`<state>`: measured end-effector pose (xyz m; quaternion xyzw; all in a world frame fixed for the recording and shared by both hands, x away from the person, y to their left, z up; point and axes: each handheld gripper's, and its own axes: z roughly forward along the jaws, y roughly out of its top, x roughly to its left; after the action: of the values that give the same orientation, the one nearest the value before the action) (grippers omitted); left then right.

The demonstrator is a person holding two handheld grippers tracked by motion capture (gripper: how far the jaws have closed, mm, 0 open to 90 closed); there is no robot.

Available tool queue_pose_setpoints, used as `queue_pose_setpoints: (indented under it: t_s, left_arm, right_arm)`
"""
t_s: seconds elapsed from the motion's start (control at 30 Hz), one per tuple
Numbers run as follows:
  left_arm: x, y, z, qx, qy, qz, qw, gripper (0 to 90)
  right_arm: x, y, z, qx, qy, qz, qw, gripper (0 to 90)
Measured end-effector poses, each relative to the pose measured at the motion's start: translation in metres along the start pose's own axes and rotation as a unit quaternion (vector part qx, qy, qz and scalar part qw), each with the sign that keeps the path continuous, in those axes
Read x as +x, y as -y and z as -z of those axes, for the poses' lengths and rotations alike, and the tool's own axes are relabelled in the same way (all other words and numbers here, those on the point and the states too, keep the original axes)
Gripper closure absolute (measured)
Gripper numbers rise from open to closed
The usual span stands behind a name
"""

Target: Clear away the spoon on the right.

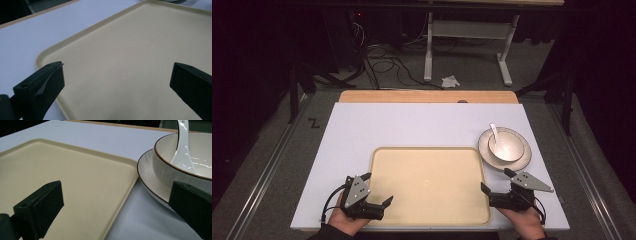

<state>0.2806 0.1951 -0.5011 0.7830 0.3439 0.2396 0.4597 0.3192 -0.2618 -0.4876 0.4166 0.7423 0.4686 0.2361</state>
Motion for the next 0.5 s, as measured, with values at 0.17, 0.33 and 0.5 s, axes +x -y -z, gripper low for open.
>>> queue_pose_setpoints:
  t_s: [0.17, 0.33, 0.5]
  left_arm:
    - [-0.0005, -0.0004, -0.0009, 0.002, 0.000, -0.002, 1.0000, 0.2]
    - [-0.0002, 0.0001, -0.0002, 0.002, 0.000, -0.001, 1.0000, 0.2]
    - [-0.0001, 0.0001, -0.0008, 0.002, 0.001, -0.001, 1.0000, 0.2]
  right_arm:
    - [-0.0008, 0.0006, 0.0011, -0.003, 0.002, -0.002, 1.0000, 0.4]
    - [-0.0010, 0.0002, 0.0009, -0.005, 0.001, -0.002, 1.0000, 0.3]
    - [-0.0012, 0.0003, 0.0002, -0.005, 0.001, -0.001, 1.0000, 0.3]
